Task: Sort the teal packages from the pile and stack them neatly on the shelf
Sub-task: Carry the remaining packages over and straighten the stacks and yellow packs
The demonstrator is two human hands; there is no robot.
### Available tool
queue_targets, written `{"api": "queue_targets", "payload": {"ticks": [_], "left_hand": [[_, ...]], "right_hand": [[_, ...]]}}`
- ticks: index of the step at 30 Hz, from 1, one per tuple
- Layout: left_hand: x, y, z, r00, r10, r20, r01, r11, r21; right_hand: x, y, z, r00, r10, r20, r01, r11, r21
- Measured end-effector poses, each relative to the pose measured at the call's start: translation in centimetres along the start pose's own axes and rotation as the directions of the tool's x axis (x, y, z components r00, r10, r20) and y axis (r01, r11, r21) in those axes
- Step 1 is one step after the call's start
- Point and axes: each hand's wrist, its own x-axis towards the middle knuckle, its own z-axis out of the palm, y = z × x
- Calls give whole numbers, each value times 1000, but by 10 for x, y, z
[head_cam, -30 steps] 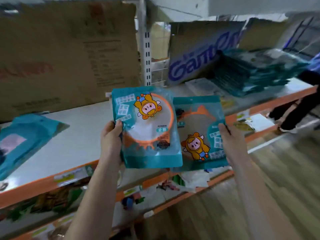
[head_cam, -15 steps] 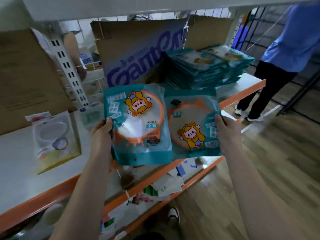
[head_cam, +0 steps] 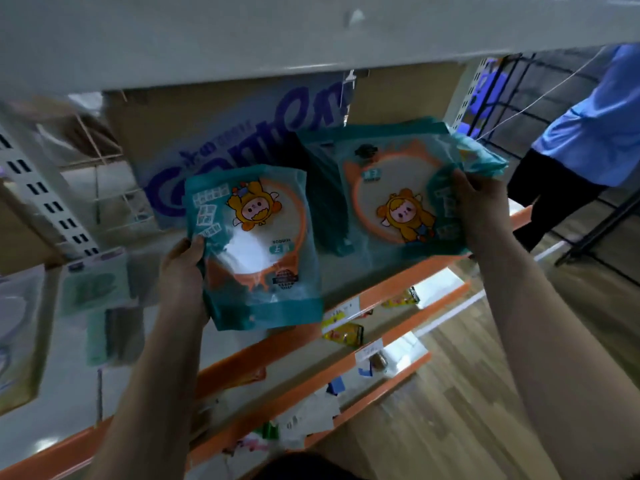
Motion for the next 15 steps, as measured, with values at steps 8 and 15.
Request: {"api": "queue_targets", "payload": {"ticks": [8, 15], "left_hand": [[-16, -29, 23, 998, -4, -59, 7, 999, 49], [-49, -53, 57, 991, 92, -94, -91, 996, 17]], "right_hand": [[105, -20, 44, 972, 42, 232, -23, 996, -87], [151, -17, 59, 766, -23, 642, -9, 999, 47]]}}
